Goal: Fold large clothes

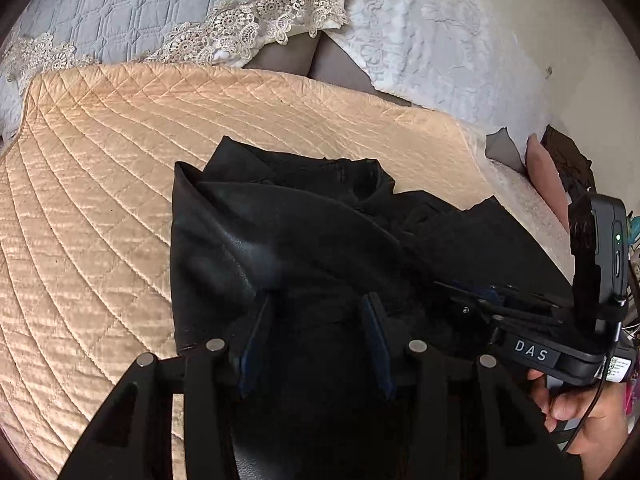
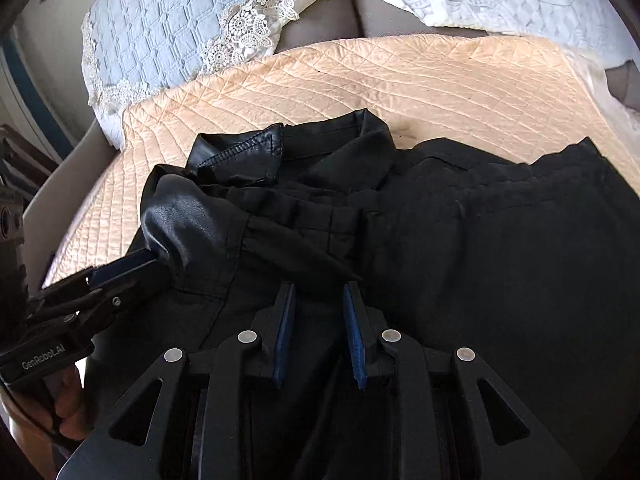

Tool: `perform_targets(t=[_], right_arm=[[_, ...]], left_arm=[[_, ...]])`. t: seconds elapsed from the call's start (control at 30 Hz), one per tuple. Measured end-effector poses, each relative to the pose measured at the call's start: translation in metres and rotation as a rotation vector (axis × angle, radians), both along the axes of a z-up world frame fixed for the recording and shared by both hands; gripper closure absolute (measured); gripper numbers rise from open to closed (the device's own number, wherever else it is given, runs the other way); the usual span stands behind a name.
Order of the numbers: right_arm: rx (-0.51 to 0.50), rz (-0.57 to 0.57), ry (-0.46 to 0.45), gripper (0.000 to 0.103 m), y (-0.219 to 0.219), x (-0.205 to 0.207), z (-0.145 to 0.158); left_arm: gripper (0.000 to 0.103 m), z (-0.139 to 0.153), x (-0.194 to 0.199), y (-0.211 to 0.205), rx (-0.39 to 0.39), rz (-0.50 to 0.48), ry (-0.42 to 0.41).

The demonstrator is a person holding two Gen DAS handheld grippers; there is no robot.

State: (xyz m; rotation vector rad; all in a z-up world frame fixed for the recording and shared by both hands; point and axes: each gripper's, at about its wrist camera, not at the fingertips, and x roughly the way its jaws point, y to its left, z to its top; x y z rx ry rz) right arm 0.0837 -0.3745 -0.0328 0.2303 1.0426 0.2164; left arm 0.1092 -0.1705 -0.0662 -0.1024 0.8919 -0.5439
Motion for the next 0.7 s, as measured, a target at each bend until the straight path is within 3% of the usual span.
perform_targets(t=[0.1, 0.27, 0.33, 0.43, 0.5, 0.63, 0.7], right_arm=[[0.008, -0.027, -0.029, 0.078, -0.006, -0.008, 0.020], [0.076, 0.061, -0.165, 0.078, 0.003, -0.074, 0.062], [0.074, 0.114, -0.156, 0.078, 0.014, -0.095, 0.056], [0.032, 0.136, -0.077, 0.078, 0.021, -0.099, 0.025], [0.052, 0.121, -0.100, 0.078, 0.016, -0.097, 0.018], [0.028, 0.104, -0.093, 0.078, 0.019, -0.098, 0.029], [0.026, 0.102, -0.133, 0.078, 0.018, -0.108, 0.043]], left_arm=[[0.056, 0.015, -0.017, 0.012, -0.012, -0.003, -0.031], [0.056, 0.030, -0.080, 0.039, -0.051, -0.070, -0.107], [0.056, 0.021, -0.089, 0.039, -0.063, -0.076, -0.075], [0.056, 0.007, -0.091, 0.019, 0.024, -0.088, -0.094], [0.056, 0.010, -0.092, 0.011, 0.059, -0.083, -0.113], [0.056, 0.022, -0.093, 0.015, 0.039, -0.049, -0.099], [0.056, 0.025, -0.097, 0.017, 0.040, -0.046, -0.111]])
